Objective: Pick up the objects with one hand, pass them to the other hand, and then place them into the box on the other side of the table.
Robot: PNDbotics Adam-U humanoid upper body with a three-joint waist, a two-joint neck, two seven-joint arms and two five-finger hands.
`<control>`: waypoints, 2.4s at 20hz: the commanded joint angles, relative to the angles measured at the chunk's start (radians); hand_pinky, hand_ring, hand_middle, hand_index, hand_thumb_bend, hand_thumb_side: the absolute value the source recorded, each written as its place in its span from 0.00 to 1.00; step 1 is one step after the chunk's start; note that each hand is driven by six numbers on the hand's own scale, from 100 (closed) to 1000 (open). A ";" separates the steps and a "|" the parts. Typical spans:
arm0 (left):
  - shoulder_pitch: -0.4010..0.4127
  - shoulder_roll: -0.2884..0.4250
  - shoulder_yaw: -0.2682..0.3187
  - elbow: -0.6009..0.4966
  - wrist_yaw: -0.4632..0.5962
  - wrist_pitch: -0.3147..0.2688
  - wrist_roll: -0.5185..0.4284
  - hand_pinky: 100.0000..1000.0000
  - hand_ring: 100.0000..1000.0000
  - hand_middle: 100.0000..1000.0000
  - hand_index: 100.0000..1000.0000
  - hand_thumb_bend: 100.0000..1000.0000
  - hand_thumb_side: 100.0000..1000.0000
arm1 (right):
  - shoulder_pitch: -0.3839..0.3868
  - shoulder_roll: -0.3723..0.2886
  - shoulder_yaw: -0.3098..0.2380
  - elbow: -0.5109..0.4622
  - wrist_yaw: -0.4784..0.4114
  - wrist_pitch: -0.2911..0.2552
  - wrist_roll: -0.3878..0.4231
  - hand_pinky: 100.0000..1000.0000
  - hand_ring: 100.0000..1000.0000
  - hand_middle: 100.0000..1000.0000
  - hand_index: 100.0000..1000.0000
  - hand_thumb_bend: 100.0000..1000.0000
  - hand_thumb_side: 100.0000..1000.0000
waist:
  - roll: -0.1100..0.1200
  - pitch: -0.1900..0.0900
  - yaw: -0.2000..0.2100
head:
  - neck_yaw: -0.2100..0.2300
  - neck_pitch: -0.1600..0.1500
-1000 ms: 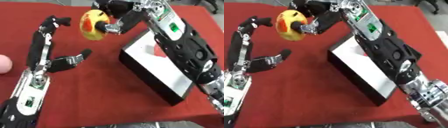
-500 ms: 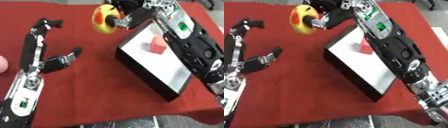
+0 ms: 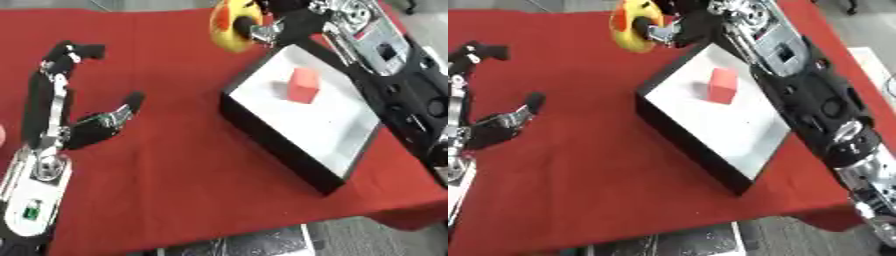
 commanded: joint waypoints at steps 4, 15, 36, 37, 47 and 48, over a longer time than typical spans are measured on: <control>-0.003 0.017 0.011 -0.003 -0.013 0.003 0.009 0.94 0.74 0.58 0.75 0.49 0.63 | 0.049 -0.065 -0.080 -0.009 0.029 -0.027 -0.081 0.87 0.51 0.34 0.33 0.00 0.09 | 0.019 -0.045 -0.012 | -0.026 -0.005; 0.001 0.036 0.015 -0.005 -0.015 0.010 0.018 0.93 0.74 0.58 0.75 0.49 0.63 | 0.196 -0.137 -0.182 0.029 0.090 -0.093 -0.058 0.89 0.56 0.39 0.37 0.00 0.11 | 0.027 -0.044 -0.021 | -0.049 -0.007; -0.003 0.038 0.011 -0.009 -0.013 0.011 0.018 0.93 0.75 0.58 0.75 0.50 0.62 | 0.271 -0.151 -0.285 0.145 0.181 -0.344 0.200 1.00 0.98 1.00 0.97 0.00 0.21 | 0.028 -0.044 -0.019 | -0.031 -0.006; -0.003 0.039 0.011 -0.009 -0.012 0.012 0.018 0.93 0.75 0.58 0.75 0.50 0.62 | 0.271 -0.150 -0.286 0.142 0.177 -0.340 0.195 1.00 0.98 1.00 0.97 0.00 0.20 | 0.028 -0.045 -0.019 | -0.030 -0.006; -0.012 0.083 0.030 -0.042 0.011 0.056 0.009 0.93 0.75 0.59 0.76 0.34 0.58 | 0.262 -0.146 -0.273 0.091 -0.073 -0.182 0.166 1.00 0.95 0.99 0.98 0.00 0.43 | 0.032 -0.051 -0.006 | 0.037 -0.004; -0.014 0.094 0.034 -0.053 0.016 0.067 0.001 0.93 0.76 0.59 0.76 0.32 0.56 | 0.262 -0.148 -0.275 0.088 -0.095 -0.172 0.170 1.00 0.94 0.99 0.97 0.00 0.41 | 0.033 -0.051 -0.004 | 0.045 -0.004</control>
